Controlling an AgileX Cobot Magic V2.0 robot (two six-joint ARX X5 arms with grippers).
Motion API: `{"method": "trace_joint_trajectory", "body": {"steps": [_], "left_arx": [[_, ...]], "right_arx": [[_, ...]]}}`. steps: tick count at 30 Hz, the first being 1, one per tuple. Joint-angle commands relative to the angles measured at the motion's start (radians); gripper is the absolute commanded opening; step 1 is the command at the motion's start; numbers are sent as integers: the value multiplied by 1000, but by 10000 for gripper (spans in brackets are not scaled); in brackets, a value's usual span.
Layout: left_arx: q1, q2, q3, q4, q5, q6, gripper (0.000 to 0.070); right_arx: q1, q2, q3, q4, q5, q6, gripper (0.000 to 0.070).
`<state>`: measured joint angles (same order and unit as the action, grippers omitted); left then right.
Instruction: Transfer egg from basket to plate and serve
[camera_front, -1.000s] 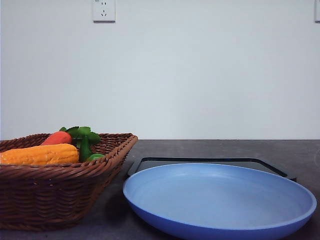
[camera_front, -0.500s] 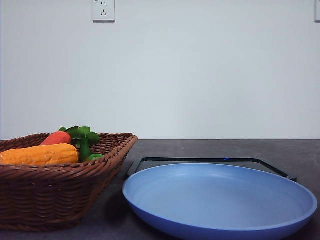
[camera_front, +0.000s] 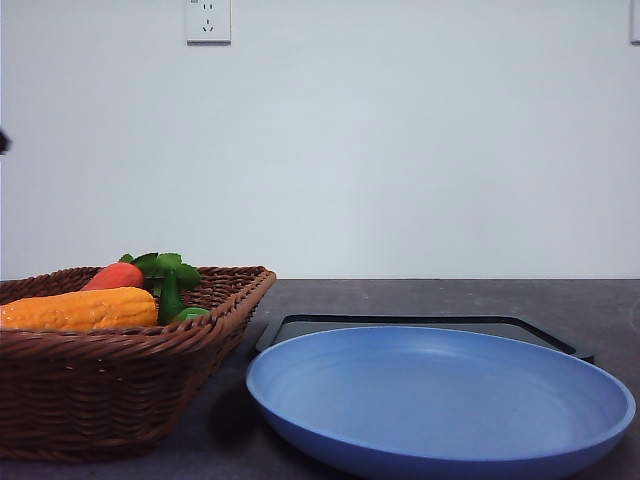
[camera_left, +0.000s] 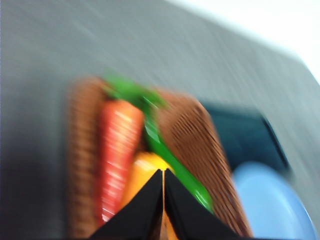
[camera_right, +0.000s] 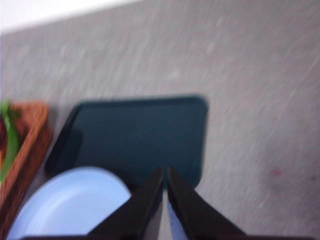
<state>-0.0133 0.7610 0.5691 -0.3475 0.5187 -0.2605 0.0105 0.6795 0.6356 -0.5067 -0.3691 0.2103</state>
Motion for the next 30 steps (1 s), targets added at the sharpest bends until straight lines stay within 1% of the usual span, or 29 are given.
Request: {"method": "trace_joint_trajectory", "body": {"steps": [1, 4, 6, 8, 10, 11, 12, 14, 15, 17, 18, 19, 23, 26, 30], "left_arx": [[-18, 57, 60, -49, 17, 130, 0], [-61, 150, 146, -161, 17, 184, 0], [-91, 202, 188, -217, 18, 212, 0], [-121, 243, 214, -244, 21, 231, 0], [-151, 270, 221, -239, 25, 231, 15], [-167, 281, 221, -234, 28, 231, 33], [-182, 290, 221, -230, 28, 229, 69], [-209, 305, 221, -226, 27, 223, 155], [-221, 312, 221, -220, 27, 218, 214], [-242, 322, 221, -206, 27, 200, 311], [-253, 327, 221, -198, 27, 191, 333], [-263, 331, 221, -191, 27, 188, 343], [-291, 337, 221, -174, 27, 188, 342], [-304, 337, 221, -166, 27, 188, 342], [-309, 337, 221, -159, 27, 188, 342]], "right_arx": [[0, 51, 40, -49, -27, -76, 0], [0, 136, 89, -144, -80, -123, 0], [0, 182, 100, -184, -128, -142, 0], [0, 225, 101, -214, -175, -148, 0], [6, 266, 101, -253, -206, -164, 7], [13, 286, 101, -270, -215, -172, 20], [27, 303, 98, -280, -215, -172, 54], [59, 334, 91, -285, -212, -169, 149], [76, 347, 87, -281, -206, -166, 178], [107, 376, 78, -274, -191, -160, 203], [124, 393, 70, -264, -184, -155, 203], [141, 410, 60, -248, -181, -147, 203], [200, 489, 16, -144, -180, -95, 203], [220, 553, -10, -60, -180, -66, 203], [234, 647, -16, 9, -181, -54, 203]]}}
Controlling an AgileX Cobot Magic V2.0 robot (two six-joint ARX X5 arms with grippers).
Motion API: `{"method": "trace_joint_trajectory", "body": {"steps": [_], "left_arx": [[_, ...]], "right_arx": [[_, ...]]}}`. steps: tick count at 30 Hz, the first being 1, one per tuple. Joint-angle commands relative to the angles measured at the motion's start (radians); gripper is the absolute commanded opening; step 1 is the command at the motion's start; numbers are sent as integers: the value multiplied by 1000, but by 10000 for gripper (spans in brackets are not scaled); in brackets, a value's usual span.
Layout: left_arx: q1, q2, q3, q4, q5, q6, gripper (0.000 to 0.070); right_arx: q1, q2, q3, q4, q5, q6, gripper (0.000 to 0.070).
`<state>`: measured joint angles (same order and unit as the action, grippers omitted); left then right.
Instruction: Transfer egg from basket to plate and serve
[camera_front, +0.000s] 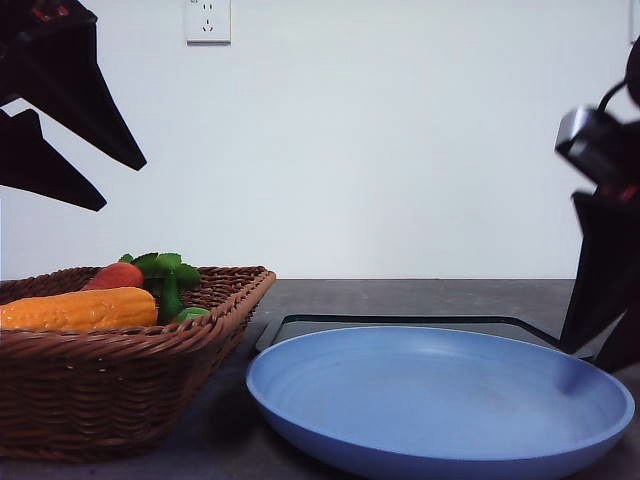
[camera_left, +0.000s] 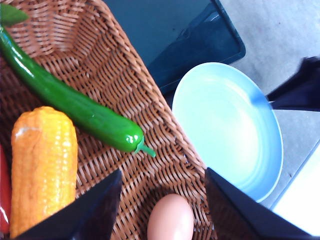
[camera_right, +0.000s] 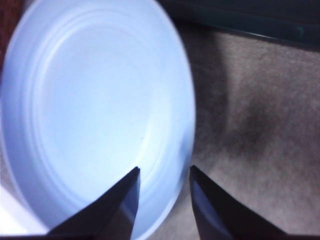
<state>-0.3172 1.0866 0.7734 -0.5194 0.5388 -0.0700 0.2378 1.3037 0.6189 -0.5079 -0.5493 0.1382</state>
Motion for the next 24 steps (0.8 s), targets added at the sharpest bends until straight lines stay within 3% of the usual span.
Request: {"method": "trace_joint_trajectory", "body": {"steps": [1, 7, 13, 20, 24], "left_arx": [[-5, 11, 17, 13, 7, -3, 342], [-5, 11, 17, 11, 7, -3, 342], [-5, 11, 17, 11, 7, -3, 341], [-11, 11, 17, 9, 7, -10, 348], [-35, 11, 17, 9, 7, -24, 421]], "right_arx": [[11, 43, 1, 24, -1, 20, 203], [22, 128, 1, 69, -1, 34, 187], [22, 131, 2, 78, -2, 37, 1], [20, 67, 2, 65, 0, 45, 0], [13, -18, 2, 19, 1, 59, 0]]}}
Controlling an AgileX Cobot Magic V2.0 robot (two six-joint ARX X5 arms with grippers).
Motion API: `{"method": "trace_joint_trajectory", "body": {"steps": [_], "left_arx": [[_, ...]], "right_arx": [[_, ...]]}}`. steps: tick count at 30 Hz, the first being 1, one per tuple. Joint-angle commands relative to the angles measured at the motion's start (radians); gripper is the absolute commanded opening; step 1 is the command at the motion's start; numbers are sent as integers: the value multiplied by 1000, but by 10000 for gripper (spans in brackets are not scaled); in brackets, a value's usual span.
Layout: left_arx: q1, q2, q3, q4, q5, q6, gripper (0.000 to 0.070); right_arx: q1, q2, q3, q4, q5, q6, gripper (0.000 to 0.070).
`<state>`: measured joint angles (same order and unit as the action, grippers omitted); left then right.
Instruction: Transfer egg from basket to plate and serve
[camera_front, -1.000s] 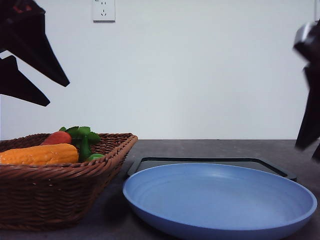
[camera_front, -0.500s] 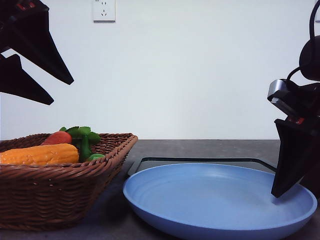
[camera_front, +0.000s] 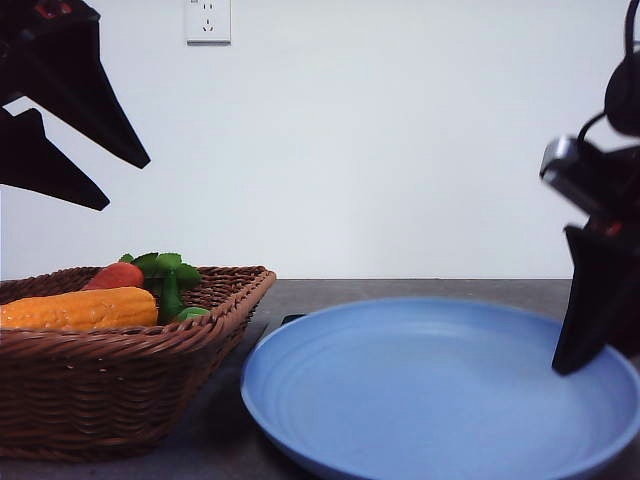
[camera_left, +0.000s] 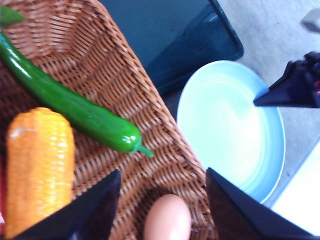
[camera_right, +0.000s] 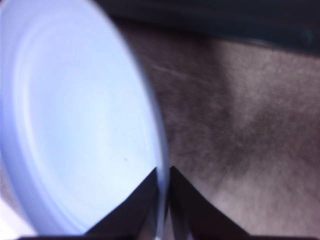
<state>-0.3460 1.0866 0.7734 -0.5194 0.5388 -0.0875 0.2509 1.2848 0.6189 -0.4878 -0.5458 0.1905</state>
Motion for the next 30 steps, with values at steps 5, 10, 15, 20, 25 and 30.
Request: {"method": "trace_joint_trajectory", "body": {"steps": [5, 10, 15, 20, 25, 30], "left_arx": [[-55, 11, 17, -5, 6, 1, 444], [-143, 16, 17, -80, -101, 80, 444], [-236, 43, 17, -93, -239, 115, 444], [-285, 102, 18, -83, -256, 127, 444], [-290, 188, 18, -79, -261, 145, 443], [-290, 262, 18, -67, -268, 175, 443]], "right_arx": [[-34, -117, 2, -85, -2, 7, 0], [-72, -218, 2, -138, 18, 6, 0], [-97, -280, 2, -164, 48, 6, 0], [-98, -301, 2, -175, 49, 4, 0], [-98, -302, 2, -179, 49, 4, 0], [-98, -302, 2, -179, 49, 3, 0]]}}
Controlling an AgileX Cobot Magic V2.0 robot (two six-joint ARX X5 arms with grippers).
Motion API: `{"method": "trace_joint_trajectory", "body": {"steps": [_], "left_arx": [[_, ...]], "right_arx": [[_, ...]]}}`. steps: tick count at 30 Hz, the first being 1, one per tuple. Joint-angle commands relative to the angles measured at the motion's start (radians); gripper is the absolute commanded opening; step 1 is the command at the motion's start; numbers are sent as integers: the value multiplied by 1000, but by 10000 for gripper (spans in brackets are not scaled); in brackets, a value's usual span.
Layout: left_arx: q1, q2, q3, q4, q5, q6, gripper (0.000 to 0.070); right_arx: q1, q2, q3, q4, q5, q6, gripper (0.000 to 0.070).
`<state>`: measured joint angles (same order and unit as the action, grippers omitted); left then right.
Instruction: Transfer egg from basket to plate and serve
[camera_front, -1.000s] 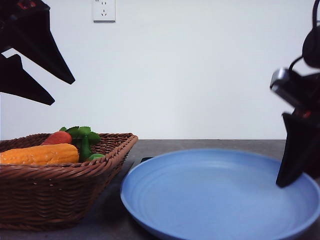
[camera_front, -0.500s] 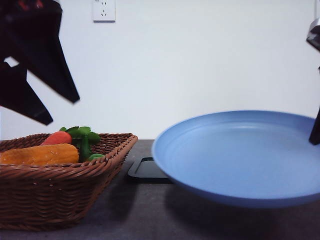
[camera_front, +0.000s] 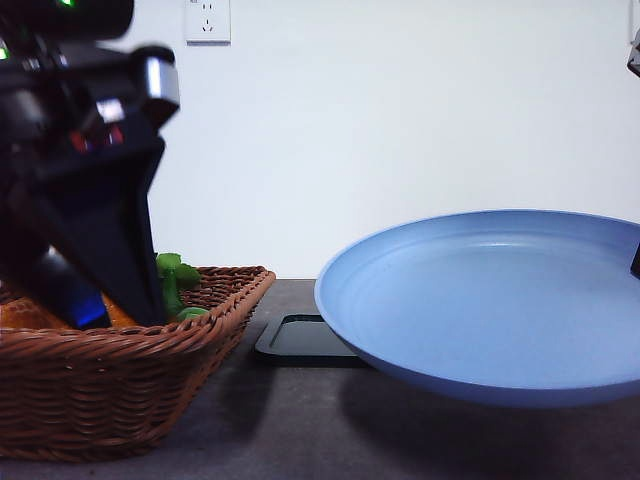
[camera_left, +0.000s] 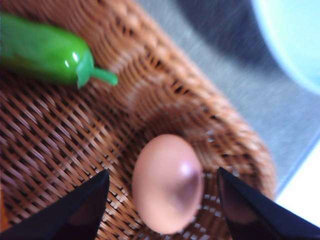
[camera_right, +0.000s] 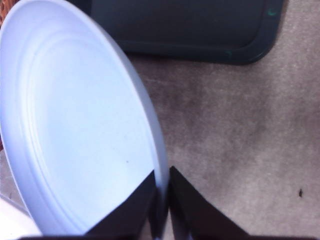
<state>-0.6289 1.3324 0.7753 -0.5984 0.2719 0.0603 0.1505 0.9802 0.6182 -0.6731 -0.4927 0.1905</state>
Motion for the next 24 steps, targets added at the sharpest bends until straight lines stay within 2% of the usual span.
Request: {"method": "trace_joint_trajectory", "body": {"steps": [1, 9, 11, 16, 18, 24], "left_arx": [[-8, 28, 16, 16, -2, 34, 443], [-8, 70, 16, 15, -4, 37, 434], [-8, 70, 16, 14, -4, 37, 403], [-7, 70, 16, 8, -4, 37, 254], [-7, 69, 16, 8, -4, 37, 218], [-7, 69, 19, -1, -4, 37, 200]], "right_arx": [[2, 3, 3, 6, -4, 3, 0], [2, 3, 3, 6, -4, 0, 0], [2, 3, 3, 7, -3, -1, 0], [2, 3, 3, 7, -3, -6, 0], [2, 3, 3, 7, -3, -8, 0], [2, 3, 3, 7, -4, -8, 0]]}}
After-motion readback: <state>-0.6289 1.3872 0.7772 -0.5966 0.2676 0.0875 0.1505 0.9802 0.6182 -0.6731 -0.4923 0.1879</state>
